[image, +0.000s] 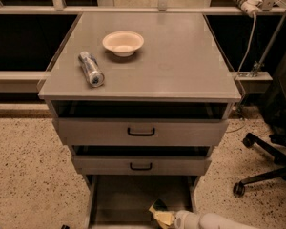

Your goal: Place sponge into bottom drawer

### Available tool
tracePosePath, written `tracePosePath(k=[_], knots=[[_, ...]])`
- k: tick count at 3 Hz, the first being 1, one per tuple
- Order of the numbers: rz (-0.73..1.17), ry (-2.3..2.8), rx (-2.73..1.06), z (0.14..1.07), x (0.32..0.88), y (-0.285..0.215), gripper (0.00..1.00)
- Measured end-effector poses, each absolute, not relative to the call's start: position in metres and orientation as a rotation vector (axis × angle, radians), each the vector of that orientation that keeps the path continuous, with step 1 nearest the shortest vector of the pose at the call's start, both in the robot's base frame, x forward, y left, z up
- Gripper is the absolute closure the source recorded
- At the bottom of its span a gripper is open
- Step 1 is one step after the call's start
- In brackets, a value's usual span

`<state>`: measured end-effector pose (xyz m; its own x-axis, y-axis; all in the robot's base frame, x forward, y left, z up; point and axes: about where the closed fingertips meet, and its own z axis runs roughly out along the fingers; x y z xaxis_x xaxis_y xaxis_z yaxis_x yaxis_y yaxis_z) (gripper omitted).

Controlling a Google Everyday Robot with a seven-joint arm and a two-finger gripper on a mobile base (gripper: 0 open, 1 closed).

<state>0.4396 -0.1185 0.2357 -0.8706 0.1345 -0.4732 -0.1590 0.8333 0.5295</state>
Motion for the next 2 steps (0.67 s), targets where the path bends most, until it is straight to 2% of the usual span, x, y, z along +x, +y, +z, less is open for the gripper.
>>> tracePosePath(k=[2], knots=[[0.766,2.603,0.039,0.178,0.438,-0.113,1.0]])
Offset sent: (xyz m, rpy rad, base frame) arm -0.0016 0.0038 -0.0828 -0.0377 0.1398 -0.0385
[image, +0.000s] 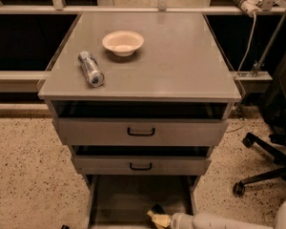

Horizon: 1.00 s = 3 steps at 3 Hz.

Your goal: Place sponge into bottom drawer

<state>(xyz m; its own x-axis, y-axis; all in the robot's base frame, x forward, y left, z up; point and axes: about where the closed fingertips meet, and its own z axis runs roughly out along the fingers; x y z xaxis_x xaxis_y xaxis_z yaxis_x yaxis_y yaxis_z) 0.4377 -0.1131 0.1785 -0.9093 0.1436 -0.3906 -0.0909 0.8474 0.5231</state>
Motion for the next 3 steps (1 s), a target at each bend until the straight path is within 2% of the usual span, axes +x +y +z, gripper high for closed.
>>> tracePosePath(k=[1,2,3], knots=[[0.747,2.638,0.052,0.1605,0.4394,-0.1131,1.0],[0.747,2.639,0.05,0.1601,0.4395,-0.1127,0.81],[0.747,2.639,0.05,0.1601,0.4395,-0.1126,0.58]])
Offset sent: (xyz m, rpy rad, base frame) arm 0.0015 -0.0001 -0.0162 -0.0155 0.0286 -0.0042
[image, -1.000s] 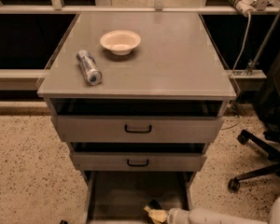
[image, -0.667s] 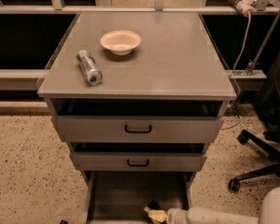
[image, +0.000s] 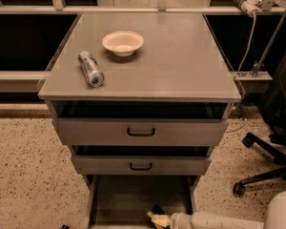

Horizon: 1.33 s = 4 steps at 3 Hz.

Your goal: Place sponge into bottom drawer

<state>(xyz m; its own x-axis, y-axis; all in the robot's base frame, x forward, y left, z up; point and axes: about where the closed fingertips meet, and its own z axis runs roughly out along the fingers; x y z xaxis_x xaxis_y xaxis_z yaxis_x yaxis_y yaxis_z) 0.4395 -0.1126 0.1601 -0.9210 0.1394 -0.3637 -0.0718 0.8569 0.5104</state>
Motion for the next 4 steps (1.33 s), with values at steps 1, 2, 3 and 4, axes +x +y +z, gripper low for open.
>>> tracePosePath(k=[1,2,3,4], knots=[[0.747,2.639,0.05,0.1601,0.4395,-0.1126,0.35],[0.747,2.639,0.05,0.1601,0.4394,-0.1126,0.12],[0.747,2.639,0.05,0.1601,0.4394,-0.1126,0.0],[0.747,2.639,0.05,0.16,0.4394,-0.1126,0.0]])
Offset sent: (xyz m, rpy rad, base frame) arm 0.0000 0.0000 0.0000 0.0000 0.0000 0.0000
